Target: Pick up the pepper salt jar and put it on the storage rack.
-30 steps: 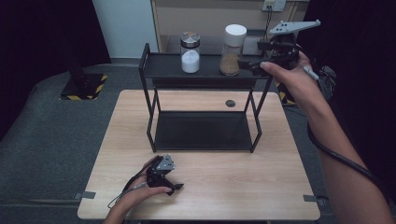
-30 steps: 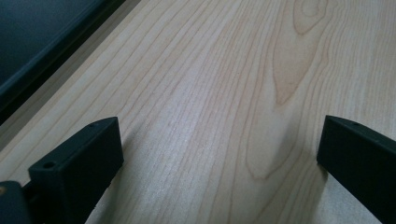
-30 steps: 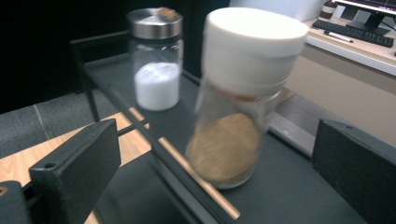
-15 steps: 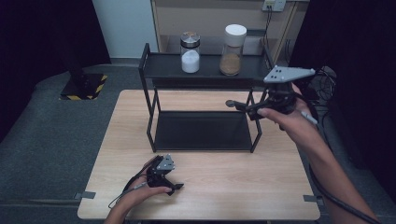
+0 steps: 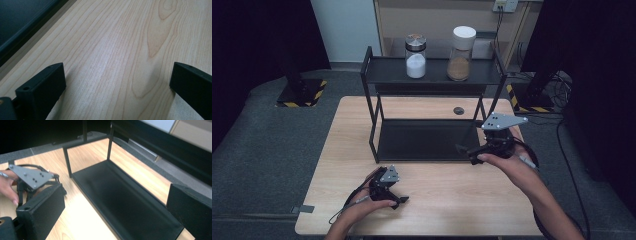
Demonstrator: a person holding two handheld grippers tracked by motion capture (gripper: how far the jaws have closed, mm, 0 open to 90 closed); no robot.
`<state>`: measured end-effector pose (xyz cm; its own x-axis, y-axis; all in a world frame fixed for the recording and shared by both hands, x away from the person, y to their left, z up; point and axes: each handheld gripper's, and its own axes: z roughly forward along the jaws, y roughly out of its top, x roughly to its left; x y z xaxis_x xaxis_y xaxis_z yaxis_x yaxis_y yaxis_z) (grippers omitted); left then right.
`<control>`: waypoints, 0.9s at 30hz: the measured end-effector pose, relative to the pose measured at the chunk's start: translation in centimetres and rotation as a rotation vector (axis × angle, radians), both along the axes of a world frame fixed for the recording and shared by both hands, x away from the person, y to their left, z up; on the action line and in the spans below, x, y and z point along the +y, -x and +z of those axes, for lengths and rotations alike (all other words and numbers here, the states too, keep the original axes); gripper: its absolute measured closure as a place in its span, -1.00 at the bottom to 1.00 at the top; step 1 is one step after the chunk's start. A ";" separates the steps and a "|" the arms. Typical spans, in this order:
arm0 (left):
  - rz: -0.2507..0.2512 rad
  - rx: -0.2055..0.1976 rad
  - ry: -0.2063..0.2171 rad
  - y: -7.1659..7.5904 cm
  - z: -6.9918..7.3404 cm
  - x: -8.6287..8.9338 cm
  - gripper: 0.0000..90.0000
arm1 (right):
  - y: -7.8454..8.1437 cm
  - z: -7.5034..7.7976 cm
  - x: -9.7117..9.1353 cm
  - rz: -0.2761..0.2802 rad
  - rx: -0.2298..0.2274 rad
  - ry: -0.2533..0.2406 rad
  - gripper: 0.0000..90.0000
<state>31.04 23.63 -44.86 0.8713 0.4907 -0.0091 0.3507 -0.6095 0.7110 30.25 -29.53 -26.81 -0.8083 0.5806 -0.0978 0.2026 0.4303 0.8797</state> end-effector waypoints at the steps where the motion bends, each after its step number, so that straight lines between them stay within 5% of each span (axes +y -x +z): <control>1: 0.000 0.000 0.000 0.0 0.0 0.0 -1.00 | 0.0 -0.4 0.0 -0.001 0.004 0.000 -0.94; 27: 0.003 0.000 0.001 0.1 0.0 0.0 -1.00 | 1.9 -11.5 -2.9 -0.132 0.144 0.048 -0.93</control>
